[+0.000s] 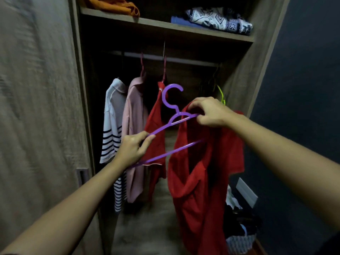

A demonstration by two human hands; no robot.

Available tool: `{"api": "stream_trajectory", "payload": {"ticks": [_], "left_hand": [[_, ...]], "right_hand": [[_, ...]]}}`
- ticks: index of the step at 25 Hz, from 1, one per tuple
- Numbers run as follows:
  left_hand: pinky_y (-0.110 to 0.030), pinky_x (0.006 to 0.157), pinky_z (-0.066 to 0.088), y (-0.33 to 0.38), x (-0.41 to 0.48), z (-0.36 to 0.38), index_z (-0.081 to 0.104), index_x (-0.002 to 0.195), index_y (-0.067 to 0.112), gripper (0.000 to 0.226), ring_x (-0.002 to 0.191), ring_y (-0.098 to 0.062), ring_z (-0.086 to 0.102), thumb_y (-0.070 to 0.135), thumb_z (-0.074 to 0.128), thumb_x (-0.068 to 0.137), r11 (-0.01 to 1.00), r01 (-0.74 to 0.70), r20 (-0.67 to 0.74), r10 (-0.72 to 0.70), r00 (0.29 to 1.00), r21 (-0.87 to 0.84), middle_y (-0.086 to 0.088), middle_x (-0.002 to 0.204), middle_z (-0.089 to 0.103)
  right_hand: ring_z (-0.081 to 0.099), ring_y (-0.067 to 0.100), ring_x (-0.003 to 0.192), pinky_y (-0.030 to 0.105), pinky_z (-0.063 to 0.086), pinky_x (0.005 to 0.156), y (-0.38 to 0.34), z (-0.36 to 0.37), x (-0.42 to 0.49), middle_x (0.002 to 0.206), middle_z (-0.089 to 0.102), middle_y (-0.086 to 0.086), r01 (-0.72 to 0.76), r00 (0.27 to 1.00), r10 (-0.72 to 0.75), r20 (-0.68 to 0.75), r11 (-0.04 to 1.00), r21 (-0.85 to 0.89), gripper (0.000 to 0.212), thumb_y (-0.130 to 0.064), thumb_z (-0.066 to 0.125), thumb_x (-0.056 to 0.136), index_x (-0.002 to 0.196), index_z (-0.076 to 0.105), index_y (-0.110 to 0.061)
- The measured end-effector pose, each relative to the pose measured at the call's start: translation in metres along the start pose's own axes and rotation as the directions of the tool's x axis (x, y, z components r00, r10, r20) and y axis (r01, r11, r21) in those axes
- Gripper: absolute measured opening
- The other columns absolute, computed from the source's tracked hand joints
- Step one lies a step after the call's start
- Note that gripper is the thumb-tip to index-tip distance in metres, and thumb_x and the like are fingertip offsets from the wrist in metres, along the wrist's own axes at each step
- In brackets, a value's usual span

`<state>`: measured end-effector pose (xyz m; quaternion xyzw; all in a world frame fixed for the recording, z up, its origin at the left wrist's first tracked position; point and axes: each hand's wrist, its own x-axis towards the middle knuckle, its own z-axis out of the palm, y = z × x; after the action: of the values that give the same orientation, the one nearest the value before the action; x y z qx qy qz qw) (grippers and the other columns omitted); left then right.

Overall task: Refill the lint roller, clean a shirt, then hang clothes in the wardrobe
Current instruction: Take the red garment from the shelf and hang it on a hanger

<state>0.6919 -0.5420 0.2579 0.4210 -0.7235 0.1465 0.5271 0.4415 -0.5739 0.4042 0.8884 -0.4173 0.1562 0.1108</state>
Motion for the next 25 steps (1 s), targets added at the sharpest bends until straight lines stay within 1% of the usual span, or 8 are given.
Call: {"api": "stream_trajectory", "payload": {"ticks": [3,6,8,11,14,18,22,25], "left_hand": [[-0.028,0.055,0.039,0.006,0.003,-0.002,0.068,0.085,0.009,0.038,0.057,-0.018,0.061,0.040,0.047,0.090,0.995,0.094,-0.080,-0.091,0.993,0.042,-0.011,0.062,0.066],[-0.038,0.085,0.039,0.019,0.008,-0.001,0.054,0.119,0.021,0.035,0.101,-0.028,0.055,0.034,0.051,0.087,0.941,0.219,-0.225,-0.162,0.961,0.258,-0.012,0.113,0.059],[-0.037,0.097,0.027,0.048,-0.008,0.014,0.049,0.119,0.029,0.038,0.109,-0.028,0.042,0.032,0.055,0.082,0.967,0.078,-0.260,-0.012,0.966,0.244,-0.009,0.122,0.041],[-0.034,0.097,0.032,0.060,-0.060,0.053,0.049,0.116,0.040,0.036,0.116,-0.026,0.041,0.043,0.054,0.080,0.993,0.100,0.087,-0.105,0.991,0.063,-0.007,0.125,0.038],[-0.007,0.093,0.036,0.036,-0.072,0.053,0.047,0.115,0.054,0.051,0.111,0.001,0.052,0.025,0.064,0.077,0.818,0.476,0.580,-0.226,0.782,-0.323,0.001,0.124,0.050],[-0.011,0.054,0.046,-0.011,-0.043,0.021,0.052,0.115,0.032,0.059,0.057,0.001,0.055,-0.013,0.054,0.077,0.622,0.730,0.754,-0.326,0.571,-0.283,-0.006,0.092,0.056],[-0.018,0.083,0.040,-0.040,-0.008,0.001,0.053,0.111,0.027,0.056,0.109,-0.025,0.053,0.008,0.055,0.058,0.832,0.555,0.644,-0.419,0.640,-0.010,-0.011,0.116,0.049],[-0.021,0.091,0.034,0.005,0.013,0.008,0.058,0.116,0.008,0.053,0.106,-0.028,0.052,0.007,0.053,0.063,0.937,0.347,0.387,-0.332,0.860,0.032,-0.014,0.109,0.048]], "right_hand": [[0.068,0.032,0.082,0.033,0.042,0.057,-0.008,0.009,-0.010,0.090,0.071,0.006,0.112,0.951,-0.195,-0.238,0.940,-0.321,0.051,-0.054,0.027,0.082,0.092,0.062,-0.020],[0.067,0.037,0.072,0.033,0.039,0.053,-0.013,0.011,-0.008,0.079,0.070,0.010,0.066,0.929,-0.173,-0.327,0.947,-0.314,0.058,-0.059,0.018,0.086,0.090,0.060,-0.018],[0.067,0.038,0.075,0.035,0.042,0.054,-0.016,0.008,0.000,0.082,0.070,0.011,0.055,0.915,-0.157,-0.372,0.961,-0.270,0.057,-0.060,0.019,0.086,0.092,0.059,-0.019],[0.066,0.038,0.077,0.034,0.035,0.054,-0.019,-0.008,0.003,0.081,0.070,0.013,0.058,0.871,-0.169,-0.461,0.968,-0.245,0.053,-0.057,0.022,0.087,0.090,0.057,-0.017],[0.065,0.039,0.074,0.034,0.035,0.055,-0.015,-0.017,-0.005,0.076,0.068,0.014,0.093,0.861,-0.178,-0.477,0.976,-0.197,0.049,-0.054,0.026,0.088,0.086,0.056,-0.015],[0.067,0.035,0.067,0.035,0.044,0.050,0.014,0.005,-0.030,0.070,0.067,0.012,0.135,0.917,-0.231,-0.324,0.946,-0.293,0.050,-0.056,0.026,0.088,0.080,0.056,-0.016],[0.064,0.030,0.045,0.030,0.045,0.036,0.034,0.049,-0.047,0.060,0.068,0.007,0.058,0.954,-0.186,-0.234,0.883,-0.466,0.047,-0.055,0.030,0.085,0.074,0.059,-0.020],[0.067,0.030,0.053,0.030,0.045,0.041,0.020,0.072,-0.037,0.067,0.070,0.005,0.007,0.953,-0.128,-0.275,0.916,-0.401,0.047,-0.057,0.031,0.087,0.080,0.061,-0.022]]}}
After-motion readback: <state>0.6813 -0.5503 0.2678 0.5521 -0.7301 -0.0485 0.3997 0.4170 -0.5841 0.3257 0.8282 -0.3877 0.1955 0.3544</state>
